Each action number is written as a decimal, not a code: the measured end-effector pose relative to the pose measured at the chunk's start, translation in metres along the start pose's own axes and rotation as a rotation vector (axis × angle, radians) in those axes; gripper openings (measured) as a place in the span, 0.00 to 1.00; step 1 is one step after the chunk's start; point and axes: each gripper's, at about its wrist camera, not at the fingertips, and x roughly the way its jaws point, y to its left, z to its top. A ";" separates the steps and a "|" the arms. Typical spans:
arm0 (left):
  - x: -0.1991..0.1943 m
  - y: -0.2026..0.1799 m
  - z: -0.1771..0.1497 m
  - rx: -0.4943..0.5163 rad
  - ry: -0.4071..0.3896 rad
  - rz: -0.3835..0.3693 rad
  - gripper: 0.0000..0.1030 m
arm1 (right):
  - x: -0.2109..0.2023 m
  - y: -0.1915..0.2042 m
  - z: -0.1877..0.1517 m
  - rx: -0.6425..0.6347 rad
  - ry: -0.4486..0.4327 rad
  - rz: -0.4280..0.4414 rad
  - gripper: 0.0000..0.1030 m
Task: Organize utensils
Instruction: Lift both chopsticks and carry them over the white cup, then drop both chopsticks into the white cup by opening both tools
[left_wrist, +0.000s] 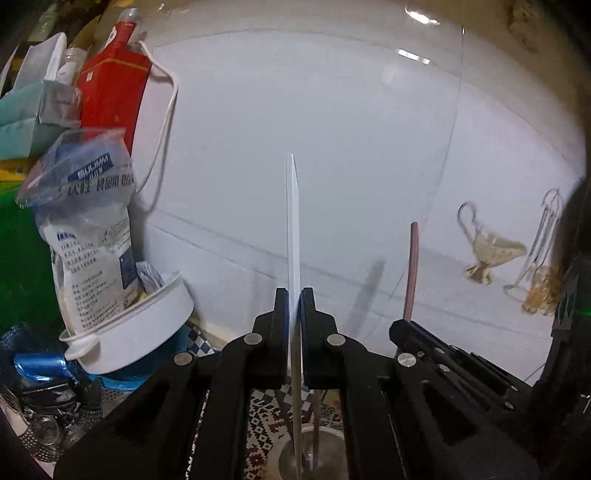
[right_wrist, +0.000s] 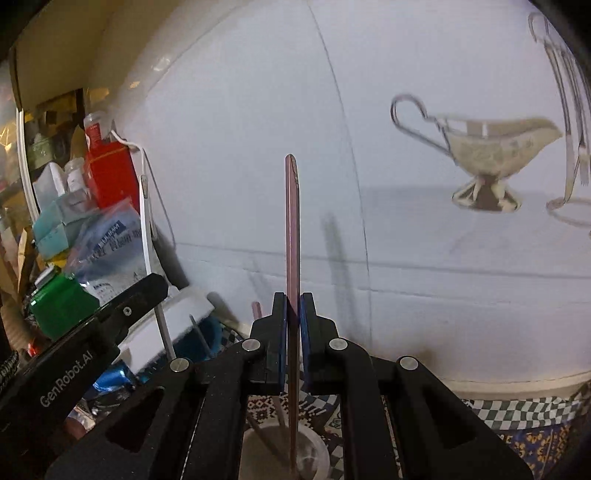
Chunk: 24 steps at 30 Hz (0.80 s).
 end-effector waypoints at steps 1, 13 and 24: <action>0.004 0.001 -0.004 0.001 0.008 0.005 0.04 | 0.003 -0.003 -0.003 0.006 0.011 -0.002 0.06; 0.012 0.003 -0.043 0.020 0.174 -0.029 0.04 | 0.002 -0.016 -0.033 0.008 0.165 0.003 0.06; 0.009 -0.003 -0.060 0.080 0.363 -0.034 0.04 | -0.024 -0.010 -0.032 -0.033 0.317 0.047 0.06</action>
